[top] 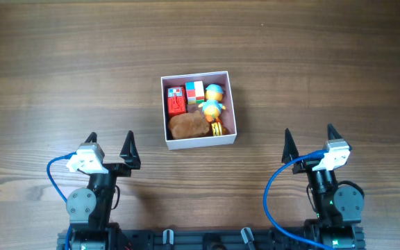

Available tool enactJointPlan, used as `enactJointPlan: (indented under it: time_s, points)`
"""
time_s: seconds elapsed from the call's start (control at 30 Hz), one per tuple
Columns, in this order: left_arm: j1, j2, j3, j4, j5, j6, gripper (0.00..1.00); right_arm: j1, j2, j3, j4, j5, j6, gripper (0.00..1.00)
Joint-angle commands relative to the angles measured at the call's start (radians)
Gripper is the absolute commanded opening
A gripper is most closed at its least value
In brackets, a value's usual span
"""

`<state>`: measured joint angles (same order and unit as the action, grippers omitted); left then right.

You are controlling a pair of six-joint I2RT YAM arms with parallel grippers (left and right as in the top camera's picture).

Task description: Pack container

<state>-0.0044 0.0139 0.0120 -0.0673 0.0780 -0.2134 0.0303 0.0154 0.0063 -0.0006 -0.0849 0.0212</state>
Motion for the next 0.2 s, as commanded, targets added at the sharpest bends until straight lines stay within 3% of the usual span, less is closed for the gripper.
enactJointPlan:
  time_s: [0.0, 0.17]
  points:
    - [0.006, -0.009, -0.006, 0.000, 0.026, 0.019, 1.00, 0.006, -0.008, -0.001, 0.003, 0.018, 0.005, 1.00]
    - [0.006, -0.009, -0.006, 0.000, 0.026, 0.019, 1.00, 0.006, -0.008, -0.001, 0.003, 0.018, 0.006, 1.00]
